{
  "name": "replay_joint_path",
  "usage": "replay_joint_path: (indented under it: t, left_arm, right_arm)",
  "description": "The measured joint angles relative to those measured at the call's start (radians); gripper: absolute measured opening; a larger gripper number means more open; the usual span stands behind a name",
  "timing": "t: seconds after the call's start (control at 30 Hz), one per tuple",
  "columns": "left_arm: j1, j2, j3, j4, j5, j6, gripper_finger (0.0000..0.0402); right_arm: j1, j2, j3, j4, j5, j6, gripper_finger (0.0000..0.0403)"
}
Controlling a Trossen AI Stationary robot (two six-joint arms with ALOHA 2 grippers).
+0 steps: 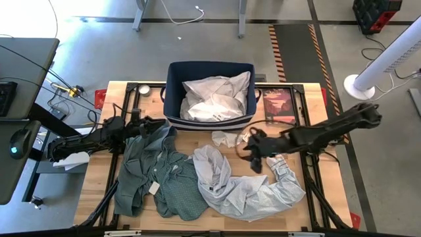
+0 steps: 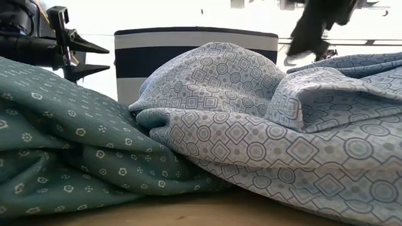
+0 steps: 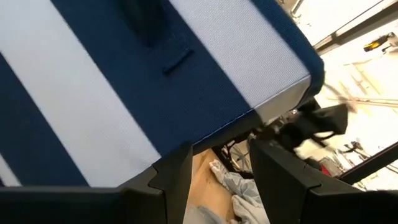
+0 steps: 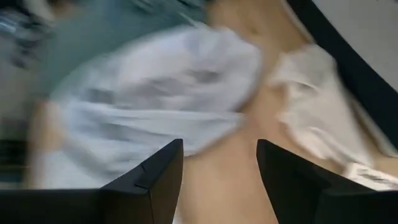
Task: Sort clothes
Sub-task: Put the white sock into the blue bin
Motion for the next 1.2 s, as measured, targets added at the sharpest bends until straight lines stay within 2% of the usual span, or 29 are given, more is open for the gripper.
replay_joint_path:
  t: [0.23,0.33,0.43,0.53,0.67,0.73,0.77,0.87,1.0,1.2]
  left_arm:
    - [0.000,0.005,0.001,-0.020,0.001,0.009,0.0157]
    - [0.000,0.007,0.001,-0.021,0.001,0.010,0.0157]
    - [0.000,0.007,0.001,-0.021,0.001,0.009,0.0157]
    - [0.000,0.007,0.001,-0.021,0.001,0.009,0.0157]
    - [0.000,0.007,0.001,-0.021,0.000,0.009,0.0157]
    - [0.000,0.007,0.001,-0.021,0.000,0.009,0.0157]
    - [0.000,0.007,0.001,-0.020,0.000,0.009,0.0157]
    - [0.000,0.007,0.001,-0.019,-0.002,0.009,0.0157]
    - [0.000,0.007,0.001,-0.018,-0.001,0.009,0.0157]
    - [0.000,0.007,0.001,-0.018,0.000,0.009,0.0157]
  right_arm:
    - [-0.126,0.228,-0.044,0.158,0.042,-0.203,0.0199]
    - [-0.167,0.322,-0.023,0.168,0.078,-0.238,0.0199]
    - [-0.209,0.410,0.000,0.190,0.049,-0.237,0.0191]
    - [-0.241,0.494,0.025,0.186,-0.025,-0.215,0.0161]
    - [-0.254,0.559,0.086,0.149,-0.137,-0.132,0.0074]
    - [-0.250,0.565,0.121,0.081,-0.165,-0.077,0.0025]
    - [-0.244,0.563,0.140,0.044,-0.178,-0.070,0.0015]
    - [-0.225,0.539,0.206,-0.070,-0.237,-0.085,0.0017]
    - [-0.205,0.436,0.339,-0.196,-0.319,-0.155,0.0006]
    - [-0.213,0.292,0.571,-0.354,-0.316,-0.268,0.0004]
